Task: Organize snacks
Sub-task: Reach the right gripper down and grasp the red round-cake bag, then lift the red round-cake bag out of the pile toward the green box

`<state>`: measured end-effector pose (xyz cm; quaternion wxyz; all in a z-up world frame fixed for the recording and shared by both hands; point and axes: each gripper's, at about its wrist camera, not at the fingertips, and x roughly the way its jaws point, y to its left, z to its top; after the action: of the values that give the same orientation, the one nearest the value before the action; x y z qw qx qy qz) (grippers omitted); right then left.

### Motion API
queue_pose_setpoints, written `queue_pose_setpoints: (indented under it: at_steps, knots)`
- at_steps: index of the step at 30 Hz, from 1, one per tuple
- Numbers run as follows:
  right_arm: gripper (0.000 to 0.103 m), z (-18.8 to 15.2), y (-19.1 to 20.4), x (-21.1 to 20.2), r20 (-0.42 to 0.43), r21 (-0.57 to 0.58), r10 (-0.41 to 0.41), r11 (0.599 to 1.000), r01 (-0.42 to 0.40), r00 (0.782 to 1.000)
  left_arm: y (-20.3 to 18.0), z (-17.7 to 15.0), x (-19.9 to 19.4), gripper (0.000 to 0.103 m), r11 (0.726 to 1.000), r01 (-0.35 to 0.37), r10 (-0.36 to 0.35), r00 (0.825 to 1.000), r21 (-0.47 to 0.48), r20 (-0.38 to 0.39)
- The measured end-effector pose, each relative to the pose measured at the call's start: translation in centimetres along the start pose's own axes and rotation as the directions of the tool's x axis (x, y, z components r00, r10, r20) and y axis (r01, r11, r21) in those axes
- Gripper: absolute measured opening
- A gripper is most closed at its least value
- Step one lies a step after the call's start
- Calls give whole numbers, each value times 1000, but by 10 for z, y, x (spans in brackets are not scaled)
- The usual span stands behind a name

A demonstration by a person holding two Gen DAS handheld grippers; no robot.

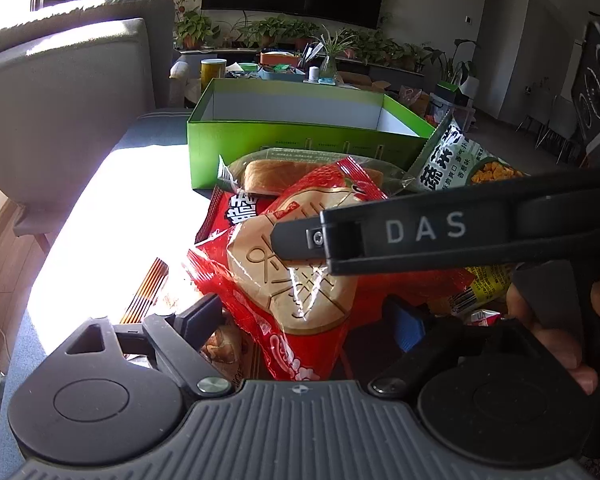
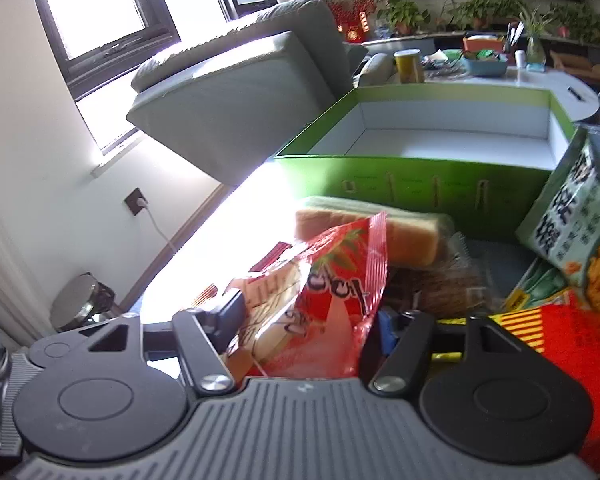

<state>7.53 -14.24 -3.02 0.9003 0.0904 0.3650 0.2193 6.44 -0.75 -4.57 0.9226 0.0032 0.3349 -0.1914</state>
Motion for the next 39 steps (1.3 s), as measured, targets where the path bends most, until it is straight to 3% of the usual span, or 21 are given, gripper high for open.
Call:
queue_pose_setpoints:
  at_steps: [1, 2, 3, 6, 11, 18, 23, 27, 31, 33, 35, 39]
  knots:
    - [95, -1, 3, -1, 7, -5, -13, 1000, 13, 1000, -1, 1, -2, 78, 1000, -3, 3, 1000, 6, 8]
    - [95, -2, 6, -4, 12, -16, -23, 1000, 23, 1000, -2, 1, -8, 63, 1000, 15, -16, 999, 17, 29]
    - [95, -3, 9, -7, 16, -19, -26, 999, 26, 1000, -3, 4, -10, 62, 1000, 26, -26, 1000, 15, 17]
    - [95, -5, 17, -18, 28, -20, -29, 999, 30, 999, -2, 8, -19, 61, 997, 68, -67, 997, -29, 28]
    - [94, 2, 30, -44, 113, -35, -21, 999, 25, 993, -10, 19, -44, 60, 997, 68, -70, 992, 19, 109]
    - [94, 26, 32, -66, 224, -28, 4, 1000, 3, 975, -26, 59, -70, 59, 993, 14, -41, 973, 117, 229]
    - [94, 56, 20, -64, 267, 40, 48, 997, -60, 962, -29, 92, -67, 52, 986, -21, -28, 957, 166, 288]
    - [92, 78, 11, -58, 311, 76, 82, 991, -111, 947, -25, 113, -56, 52, 982, -28, -36, 943, 187, 331]
    - [92, 93, 0, -46, 309, 87, 78, 990, -110, 948, -13, 128, -36, 52, 986, -18, -36, 949, 168, 313]
    - [92, 91, -9, -44, 285, 83, 65, 992, -92, 956, 0, 121, -32, 63, 993, -18, -17, 954, 115, 298]
    - [92, 82, -22, -45, 267, 50, 13, 998, -27, 964, 18, 106, -27, 70, 998, -5, -11, 964, 61, 267]
    - [92, 55, -38, -35, 156, -5, -72, 997, 74, 985, 50, 78, -5, 71, 997, 23, -11, 989, -80, 147]
